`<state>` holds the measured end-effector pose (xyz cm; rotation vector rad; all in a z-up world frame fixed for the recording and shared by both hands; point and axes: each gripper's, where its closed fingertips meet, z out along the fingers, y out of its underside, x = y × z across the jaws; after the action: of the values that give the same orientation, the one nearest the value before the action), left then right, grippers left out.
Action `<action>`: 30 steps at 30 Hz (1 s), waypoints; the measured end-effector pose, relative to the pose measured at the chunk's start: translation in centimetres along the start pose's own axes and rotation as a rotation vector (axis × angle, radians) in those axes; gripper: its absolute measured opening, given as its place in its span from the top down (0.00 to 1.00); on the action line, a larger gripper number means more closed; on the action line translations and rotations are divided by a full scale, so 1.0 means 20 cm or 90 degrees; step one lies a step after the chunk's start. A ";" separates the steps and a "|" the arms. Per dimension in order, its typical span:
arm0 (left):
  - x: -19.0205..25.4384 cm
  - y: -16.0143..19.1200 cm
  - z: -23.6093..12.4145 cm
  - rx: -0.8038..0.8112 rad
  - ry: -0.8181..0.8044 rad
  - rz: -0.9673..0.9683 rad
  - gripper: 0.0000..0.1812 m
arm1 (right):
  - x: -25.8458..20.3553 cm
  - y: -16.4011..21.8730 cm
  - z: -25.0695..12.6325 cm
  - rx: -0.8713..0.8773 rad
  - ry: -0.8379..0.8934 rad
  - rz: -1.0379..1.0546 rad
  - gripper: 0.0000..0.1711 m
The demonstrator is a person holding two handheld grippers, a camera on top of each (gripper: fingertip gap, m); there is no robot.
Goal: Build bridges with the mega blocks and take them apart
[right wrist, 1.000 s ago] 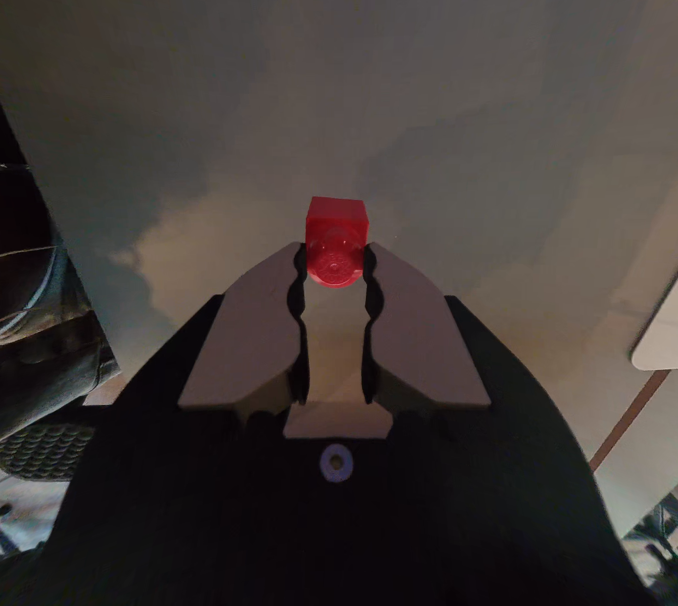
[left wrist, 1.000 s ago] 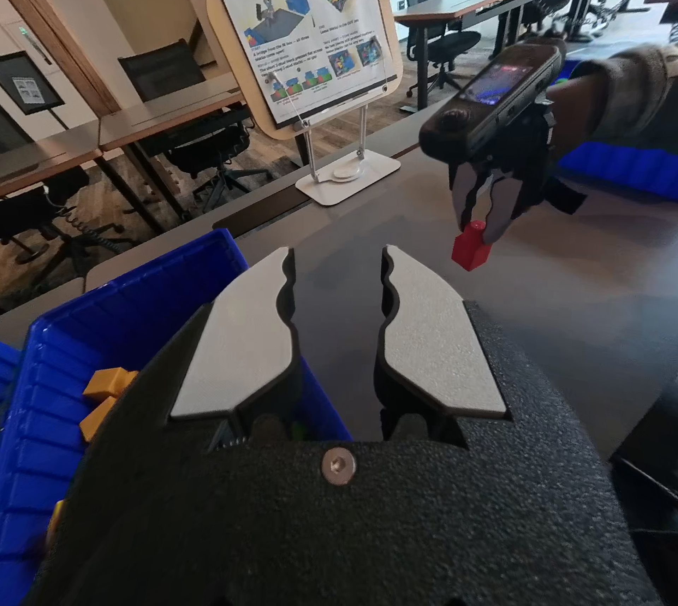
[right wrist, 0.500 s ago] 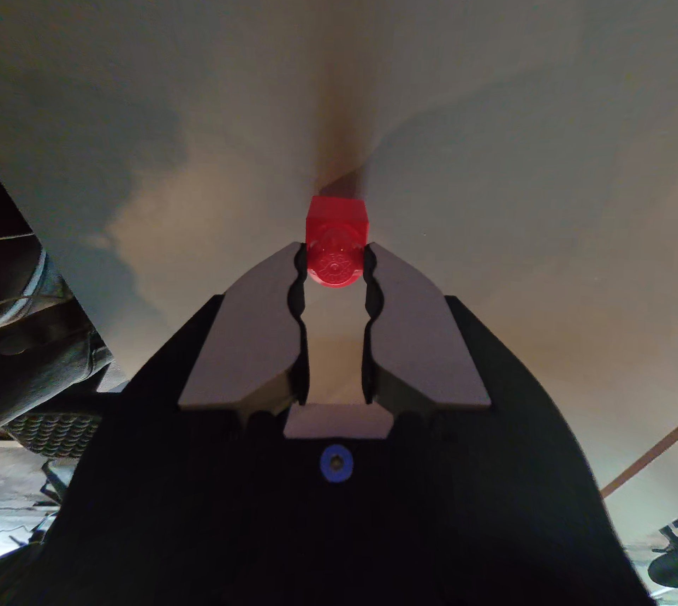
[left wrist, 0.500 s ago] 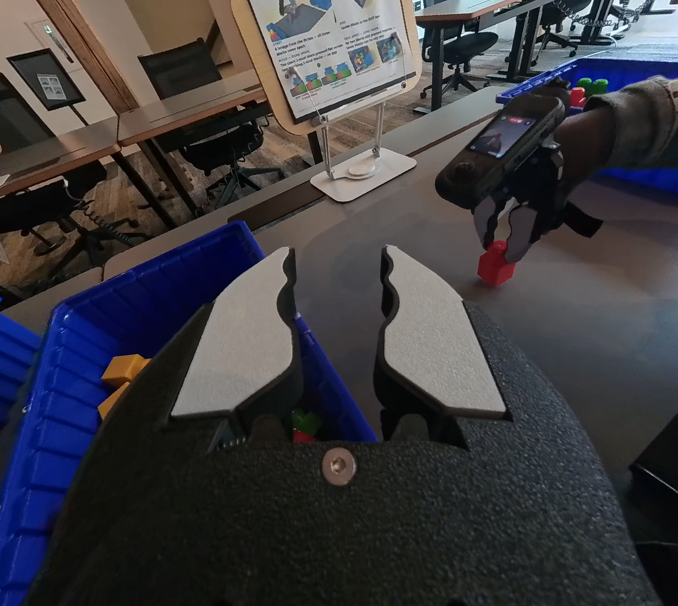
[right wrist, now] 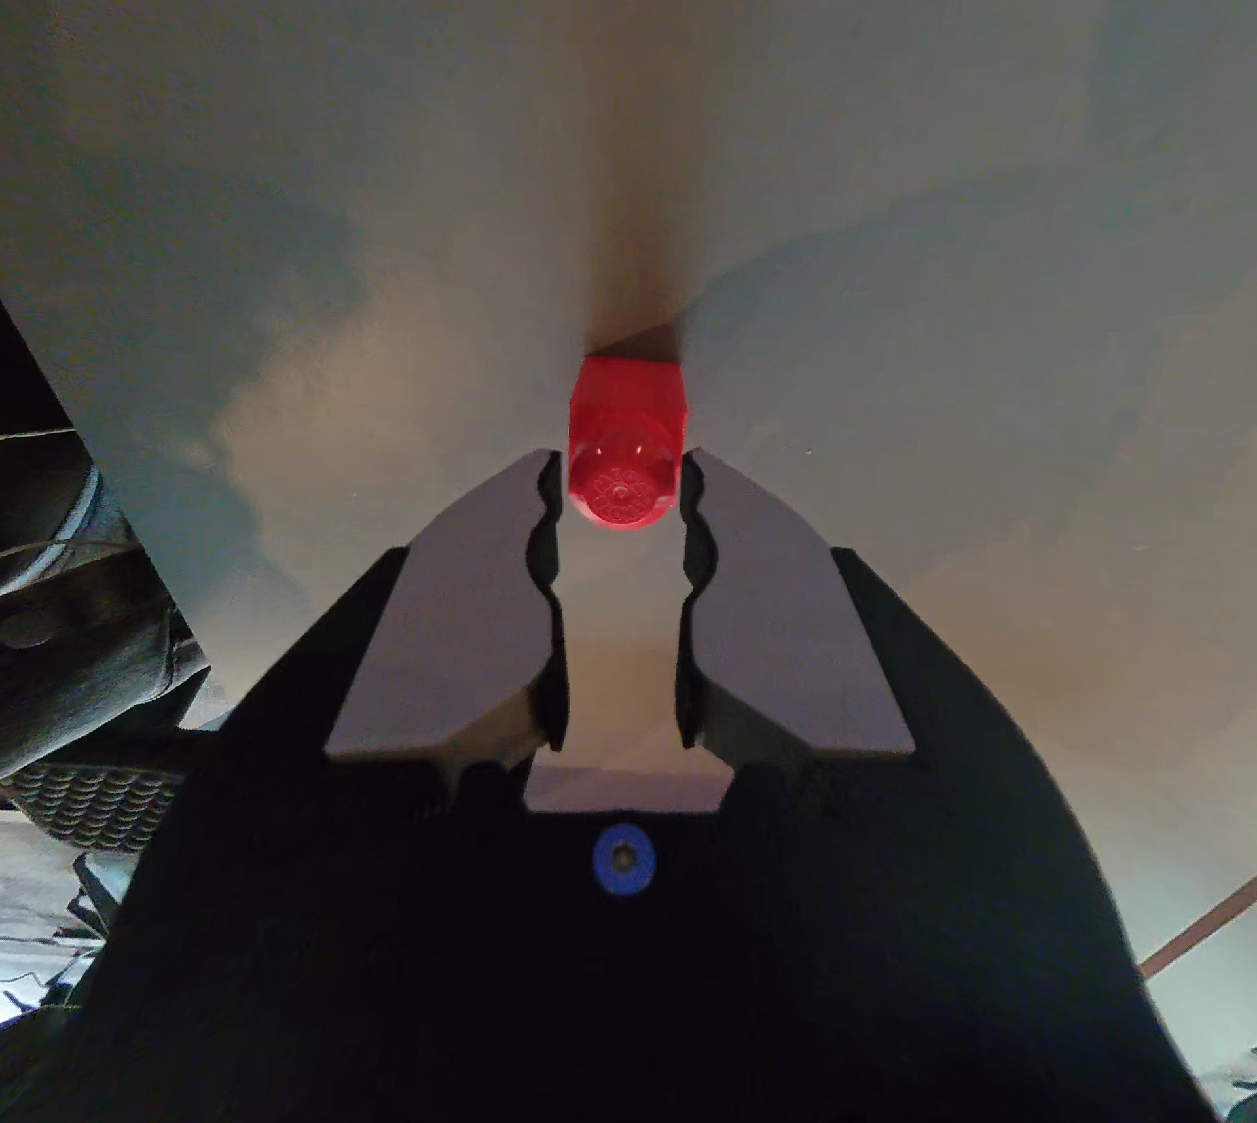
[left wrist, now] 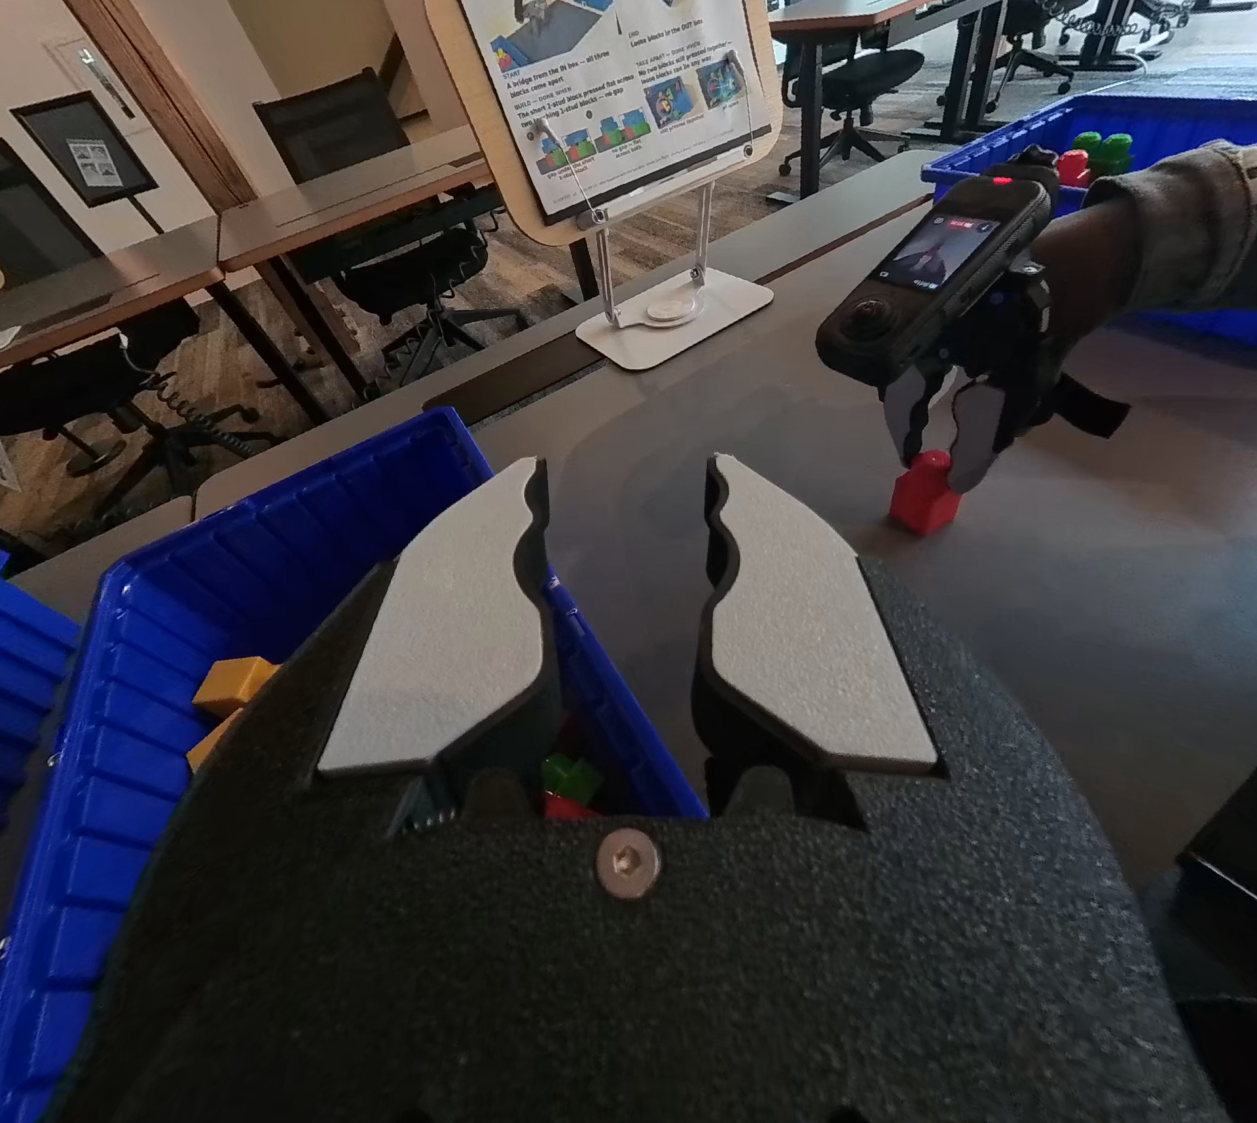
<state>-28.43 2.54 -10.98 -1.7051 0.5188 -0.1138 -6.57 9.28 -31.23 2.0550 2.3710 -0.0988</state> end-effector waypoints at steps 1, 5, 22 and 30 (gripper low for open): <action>0.00 0.00 0.00 -0.001 0.001 0.002 0.76 | 0.00 0.00 0.00 0.000 0.000 -0.002 0.80; 0.00 0.01 0.00 -0.007 -0.003 0.007 0.76 | 0.01 0.01 0.00 -0.002 0.012 -0.016 0.76; -0.35 0.20 -0.24 -0.056 -0.184 -0.070 0.72 | -0.17 0.05 -0.62 0.466 0.169 0.105 0.56; -0.51 0.38 -0.24 -0.207 -0.215 -0.008 0.76 | -0.25 0.36 -0.68 0.624 0.211 0.212 0.60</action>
<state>-41.35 1.44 -15.19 -1.9934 0.2830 0.2602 1.79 6.05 -17.85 3.0237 2.3285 -1.2140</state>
